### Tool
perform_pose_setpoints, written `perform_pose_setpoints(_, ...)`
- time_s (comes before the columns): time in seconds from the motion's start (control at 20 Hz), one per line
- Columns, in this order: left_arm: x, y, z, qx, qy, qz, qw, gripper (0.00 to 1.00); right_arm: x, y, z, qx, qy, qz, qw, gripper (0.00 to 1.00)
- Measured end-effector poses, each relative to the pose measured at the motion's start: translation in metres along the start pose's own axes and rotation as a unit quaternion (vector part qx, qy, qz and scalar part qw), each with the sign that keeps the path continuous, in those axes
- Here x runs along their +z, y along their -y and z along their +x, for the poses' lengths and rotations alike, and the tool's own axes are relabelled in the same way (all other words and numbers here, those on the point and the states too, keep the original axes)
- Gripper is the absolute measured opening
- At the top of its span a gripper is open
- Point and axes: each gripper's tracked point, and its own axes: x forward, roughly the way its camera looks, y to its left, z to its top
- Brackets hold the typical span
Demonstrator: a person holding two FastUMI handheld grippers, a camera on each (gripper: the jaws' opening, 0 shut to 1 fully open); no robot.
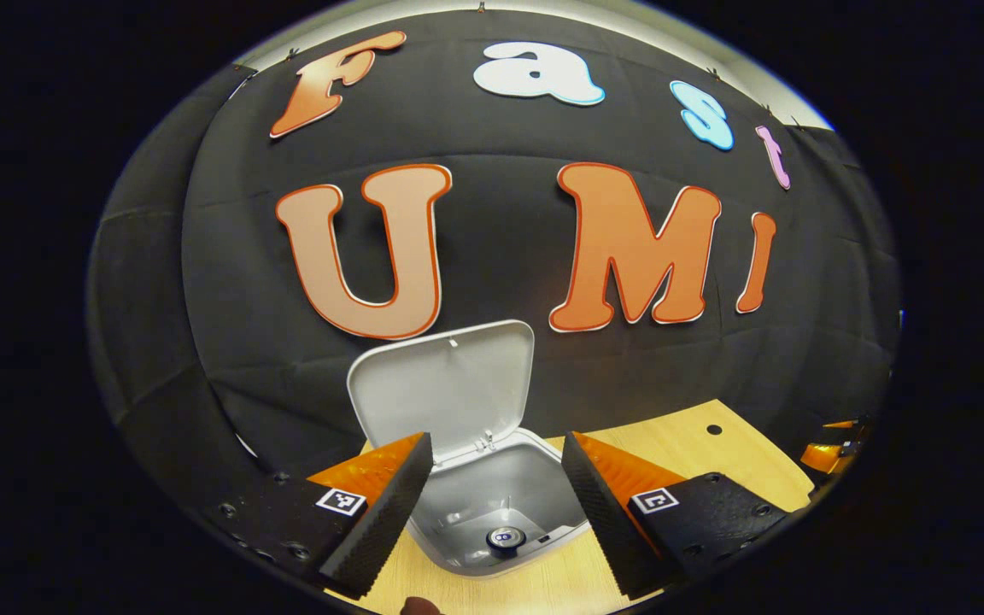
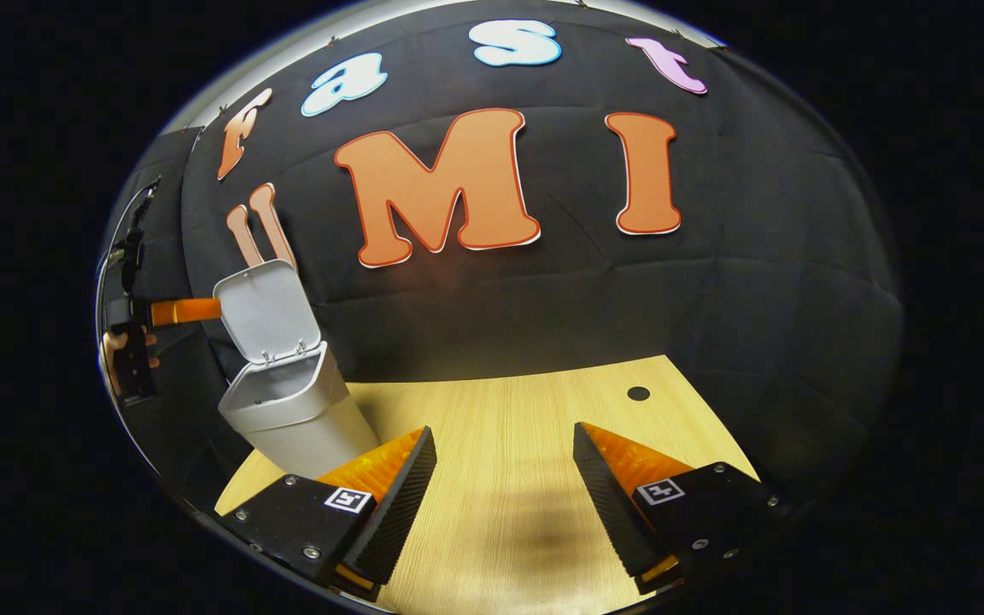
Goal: Press the lid of the desktop garbage bin to open it, pick up the crumpled paper on the desktop and throw it into the bin, then pick up the pop can on the desktop and drop it into the bin, and finally close the garbage bin lid.
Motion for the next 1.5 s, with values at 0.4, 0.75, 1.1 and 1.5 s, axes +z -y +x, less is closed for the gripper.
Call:
perform_pose_setpoints(0.4,0.075,-0.027,-0.003,0.042,0.058,0.0,0.997,0.96,0.001,-0.001,0.007,0.005,0.005,0.019,1.0,0.97)
perform_pose_setpoints(0.75,0.109,-0.04,0.038,0.048,0.055,0.002,0.997,0.96,0.0,0.018,0.012,-0.011,0.009,0.057,0.998,0.97)
perform_pose_setpoints(1.1,0.107,-0.045,0.101,0.043,0.017,0.002,0.999,0.96,-0.005,0.043,0.009,-0.041,0.01,0.079,0.996,0.97)
perform_pose_setpoints(1.5,0.061,-0.046,0.137,0.028,-0.062,-0.025,0.997,0.97,-0.023,0.053,0.01,-0.054,-0.009,0.086,0.995,0.97)
